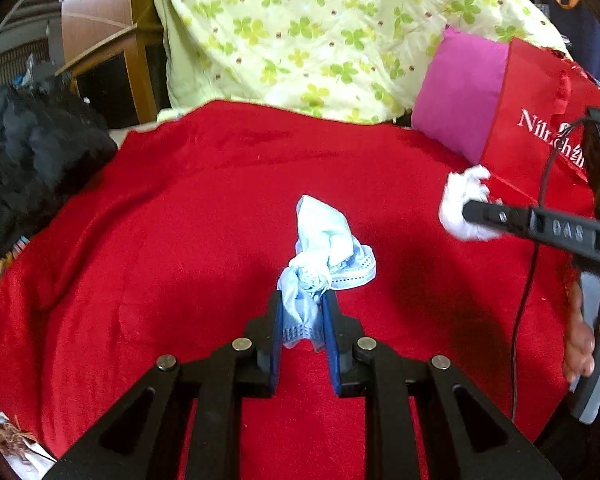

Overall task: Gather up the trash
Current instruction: 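Lift the mask with the left tool while the right lifts the tissue toward the basket, then carry the blue mask and white tissue with both tools toward the red basket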

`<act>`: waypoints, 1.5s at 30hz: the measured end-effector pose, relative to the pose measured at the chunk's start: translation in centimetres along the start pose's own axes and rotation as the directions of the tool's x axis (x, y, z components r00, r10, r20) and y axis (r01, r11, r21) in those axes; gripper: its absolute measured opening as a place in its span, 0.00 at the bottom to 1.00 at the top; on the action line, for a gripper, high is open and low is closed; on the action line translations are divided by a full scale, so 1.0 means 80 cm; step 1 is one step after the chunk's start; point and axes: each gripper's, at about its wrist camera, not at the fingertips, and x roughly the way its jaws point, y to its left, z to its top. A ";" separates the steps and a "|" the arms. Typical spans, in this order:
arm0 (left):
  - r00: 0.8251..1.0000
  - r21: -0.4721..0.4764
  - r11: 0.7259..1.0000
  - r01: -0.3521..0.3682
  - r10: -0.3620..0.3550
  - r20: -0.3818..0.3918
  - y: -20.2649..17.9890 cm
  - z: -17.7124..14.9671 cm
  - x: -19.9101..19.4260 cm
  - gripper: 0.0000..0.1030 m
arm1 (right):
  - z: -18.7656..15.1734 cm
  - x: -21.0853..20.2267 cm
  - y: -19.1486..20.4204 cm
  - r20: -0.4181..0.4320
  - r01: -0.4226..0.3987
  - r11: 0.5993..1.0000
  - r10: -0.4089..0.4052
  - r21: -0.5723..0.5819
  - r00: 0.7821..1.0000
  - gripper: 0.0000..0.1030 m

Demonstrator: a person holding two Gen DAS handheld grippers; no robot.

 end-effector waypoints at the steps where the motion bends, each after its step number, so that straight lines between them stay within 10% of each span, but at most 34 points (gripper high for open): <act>1: 1.000 0.004 1.000 -0.001 0.001 0.008 -0.002 0.001 -0.007 0.19 | -0.005 -0.011 0.002 0.012 0.002 1.000 -0.002 -0.012 1.000 0.38; 45: 0.991 0.246 0.969 -0.034 0.001 0.135 -0.200 0.012 -0.089 0.19 | -0.074 -0.203 -0.084 0.205 0.123 0.990 -0.108 -0.065 0.973 0.38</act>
